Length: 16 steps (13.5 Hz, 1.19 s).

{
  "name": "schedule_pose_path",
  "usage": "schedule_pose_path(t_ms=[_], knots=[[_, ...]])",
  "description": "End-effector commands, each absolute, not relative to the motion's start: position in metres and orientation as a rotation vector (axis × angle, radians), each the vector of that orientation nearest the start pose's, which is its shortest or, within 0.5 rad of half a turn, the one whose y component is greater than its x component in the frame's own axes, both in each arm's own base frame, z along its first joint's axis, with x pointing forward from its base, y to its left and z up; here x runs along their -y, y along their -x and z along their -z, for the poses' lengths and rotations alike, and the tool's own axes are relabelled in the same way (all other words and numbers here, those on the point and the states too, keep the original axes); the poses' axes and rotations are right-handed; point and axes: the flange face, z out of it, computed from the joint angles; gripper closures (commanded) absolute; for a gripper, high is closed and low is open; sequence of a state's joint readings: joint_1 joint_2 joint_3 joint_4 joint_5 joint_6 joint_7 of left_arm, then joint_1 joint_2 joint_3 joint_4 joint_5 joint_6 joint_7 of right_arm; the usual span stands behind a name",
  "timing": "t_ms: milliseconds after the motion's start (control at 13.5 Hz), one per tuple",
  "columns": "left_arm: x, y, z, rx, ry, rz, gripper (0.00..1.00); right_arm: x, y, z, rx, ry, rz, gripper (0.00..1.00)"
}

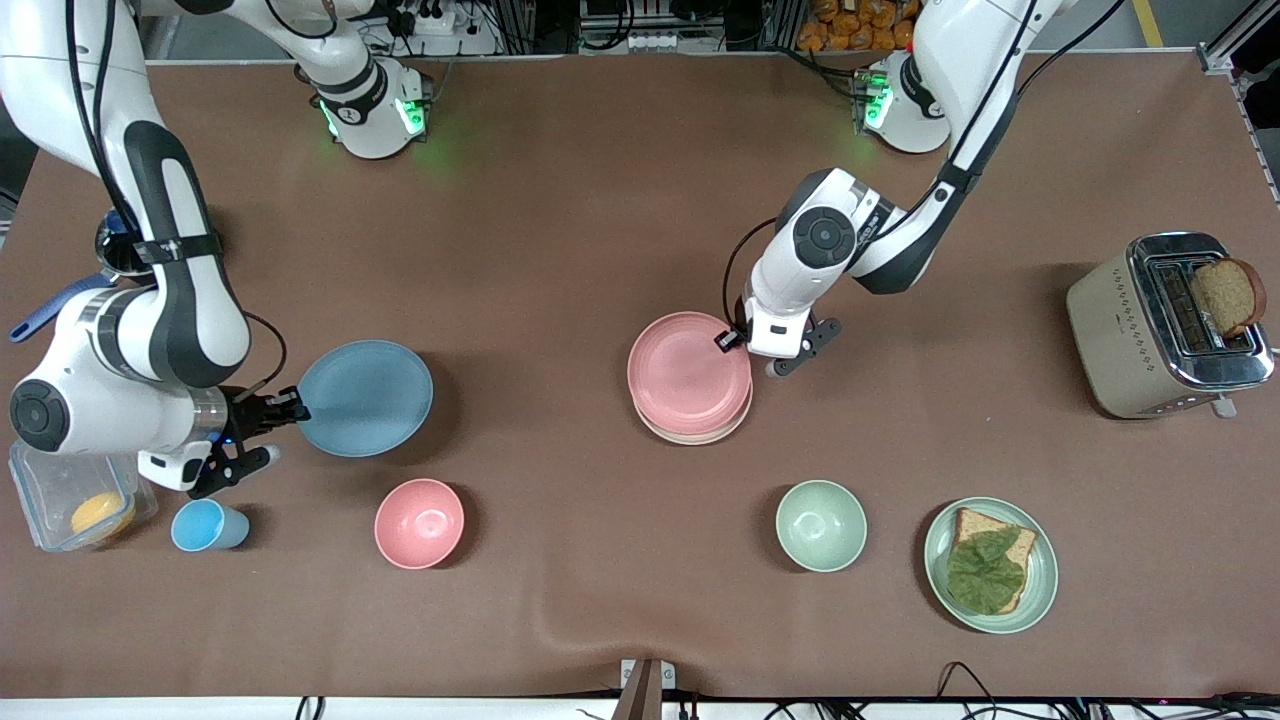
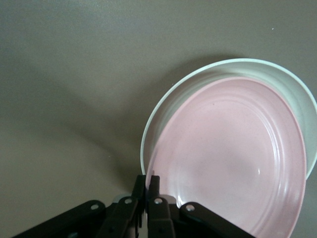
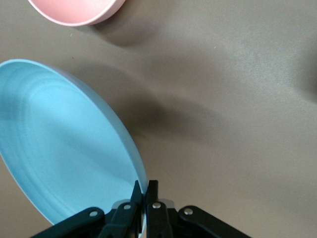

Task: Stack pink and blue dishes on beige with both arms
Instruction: 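Lower the pink plate onto the beige plate and open the left gripper, then raise the left gripper away while the right gripper lifts the blue plate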

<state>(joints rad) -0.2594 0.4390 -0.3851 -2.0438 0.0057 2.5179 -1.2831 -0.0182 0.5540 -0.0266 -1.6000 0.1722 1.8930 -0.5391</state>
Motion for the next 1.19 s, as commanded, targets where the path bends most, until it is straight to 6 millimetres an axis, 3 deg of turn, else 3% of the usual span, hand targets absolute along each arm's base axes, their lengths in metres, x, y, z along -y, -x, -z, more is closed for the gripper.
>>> schedule_pose_path(t_ms=[0,74,371,594,743,891,1114], knots=[[0.361,-0.489,-0.249,1.091,3.105,-0.109,0.25,0.017,-0.661,-0.293,0.598,2.839,-0.301,1.0],[0.361,-0.49,-0.249,1.122,3.094,-0.11,0.0,0.018,-0.661,-0.293,0.596,2.839,-0.301,1.0],[0.36,-0.502,-0.275,1.229,3.086,-0.058,0.0,0.016,-0.661,-0.293,0.597,2.838,-0.301,1.0],[0.336,-0.517,-0.327,1.262,3.091,0.065,0.0,0.009,-0.661,-0.293,0.594,2.838,-0.308,1.0],[0.312,-0.525,-0.361,1.178,3.062,0.206,0.0,0.003,-0.66,-0.292,0.574,2.812,-0.302,1.0],[0.302,-0.522,-0.387,1.089,3.022,0.3,0.0,-0.01,-0.659,-0.291,0.538,2.811,-0.311,1.0],[0.29,-0.533,-0.438,1.095,3.036,0.429,0.0,-0.06,-0.656,-0.29,0.435,2.826,-0.355,1.0]])
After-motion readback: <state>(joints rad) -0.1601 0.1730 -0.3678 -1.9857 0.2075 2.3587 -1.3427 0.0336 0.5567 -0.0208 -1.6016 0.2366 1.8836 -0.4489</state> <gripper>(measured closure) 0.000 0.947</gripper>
